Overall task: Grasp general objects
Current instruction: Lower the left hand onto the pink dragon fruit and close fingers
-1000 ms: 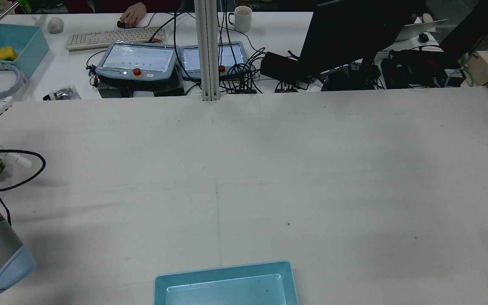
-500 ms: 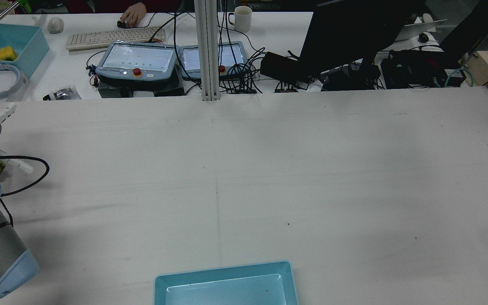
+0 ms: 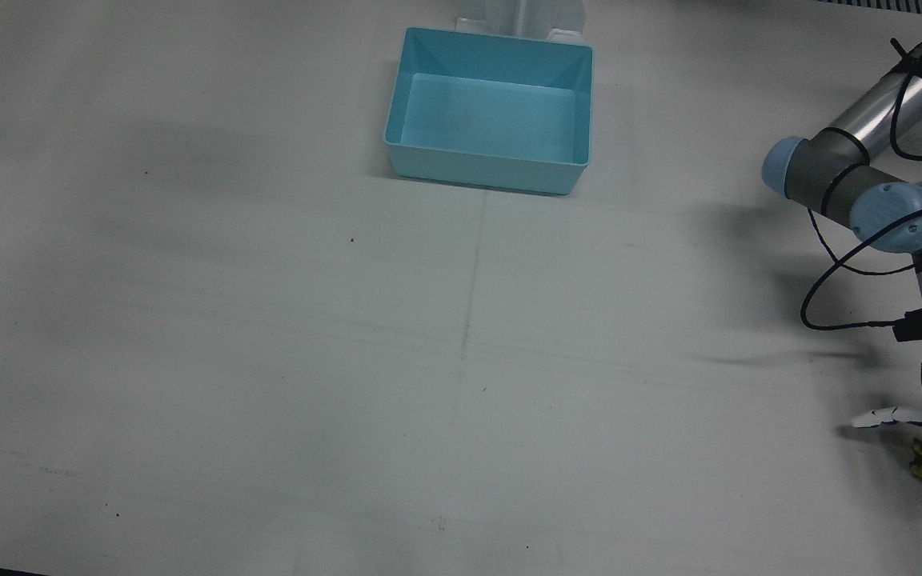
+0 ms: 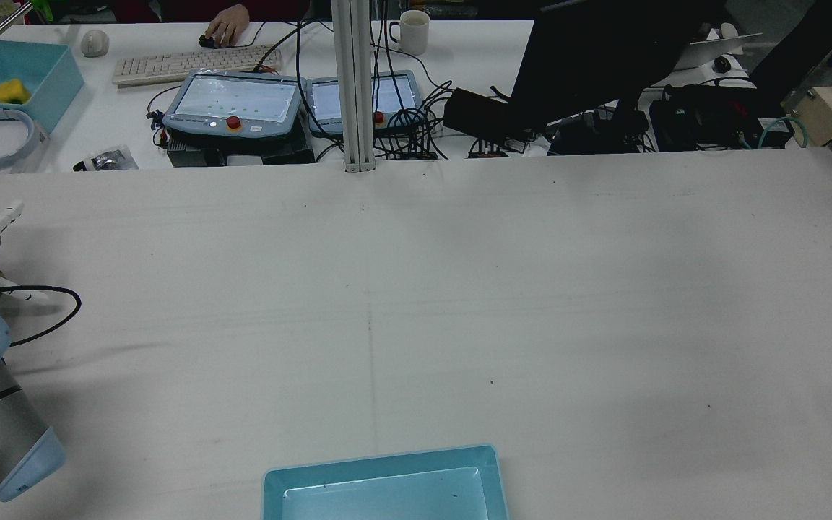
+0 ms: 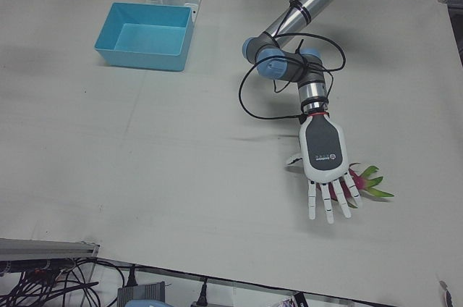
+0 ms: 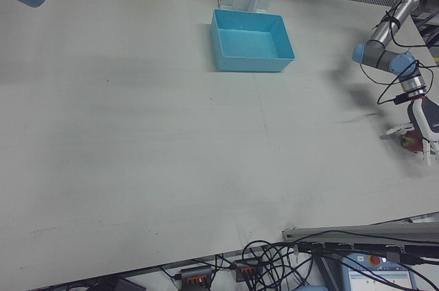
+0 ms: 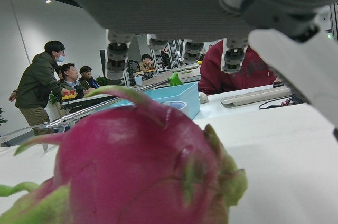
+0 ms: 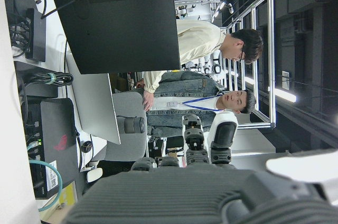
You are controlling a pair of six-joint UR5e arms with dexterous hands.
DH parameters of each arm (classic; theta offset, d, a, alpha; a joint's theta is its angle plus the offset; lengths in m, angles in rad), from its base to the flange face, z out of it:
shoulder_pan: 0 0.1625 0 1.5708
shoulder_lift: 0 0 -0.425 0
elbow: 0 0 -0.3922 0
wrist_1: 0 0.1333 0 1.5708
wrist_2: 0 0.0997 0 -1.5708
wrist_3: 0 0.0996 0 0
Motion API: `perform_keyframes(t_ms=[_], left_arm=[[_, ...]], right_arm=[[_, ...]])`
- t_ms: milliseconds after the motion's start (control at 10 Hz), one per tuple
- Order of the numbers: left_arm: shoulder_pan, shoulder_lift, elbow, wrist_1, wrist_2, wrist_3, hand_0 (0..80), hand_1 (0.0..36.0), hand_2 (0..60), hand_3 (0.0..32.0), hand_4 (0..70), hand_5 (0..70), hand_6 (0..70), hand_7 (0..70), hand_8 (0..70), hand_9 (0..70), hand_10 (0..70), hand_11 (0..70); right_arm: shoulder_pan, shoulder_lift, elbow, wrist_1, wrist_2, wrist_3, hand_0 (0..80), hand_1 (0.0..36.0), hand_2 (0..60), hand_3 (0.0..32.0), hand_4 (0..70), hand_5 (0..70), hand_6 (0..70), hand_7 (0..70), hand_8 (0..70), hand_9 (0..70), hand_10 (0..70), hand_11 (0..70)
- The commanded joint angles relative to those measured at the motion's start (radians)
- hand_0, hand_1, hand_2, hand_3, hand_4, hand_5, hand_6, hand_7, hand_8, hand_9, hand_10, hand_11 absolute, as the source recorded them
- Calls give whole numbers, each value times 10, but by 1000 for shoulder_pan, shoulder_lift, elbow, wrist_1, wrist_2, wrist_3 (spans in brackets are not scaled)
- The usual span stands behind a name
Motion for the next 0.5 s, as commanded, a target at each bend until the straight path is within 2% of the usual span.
perform_keyframes(t_ms=[0,100,200,300,400], left_arm=[[-43,2,39,-17,1,-6,535,232,120,88,0,67,16,111,42,8,71,125],[-45,2,40,-17,1,-6,549,238,103,88,0,67,18,111,45,8,83,143],[-45,2,40,-17,3,-4,566,230,26,78,0,67,15,109,45,7,95,161],[-45,2,39,-13,6,-6,571,221,0,80,0,66,13,108,47,7,101,170],[-47,4,37,-5,7,-6,570,215,0,60,0,69,16,108,49,7,102,170]], right_arm=[[0,0,0,0,0,0,0,0,0,0,0,0,0,0,0,0,0,0],[0,0,0,0,-1,0,0,0,0,0,0,0,0,0,0,0,0,0],[0,0,0,0,0,0,0,0,0,0,0,0,0,0,0,0,0,0],[0,0,0,0,0,0,0,0,0,0,0,0,0,0,0,0,0,0],[0,0,0,0,0,0,0,0,0,0,0,0,0,0,0,0,0,0]])
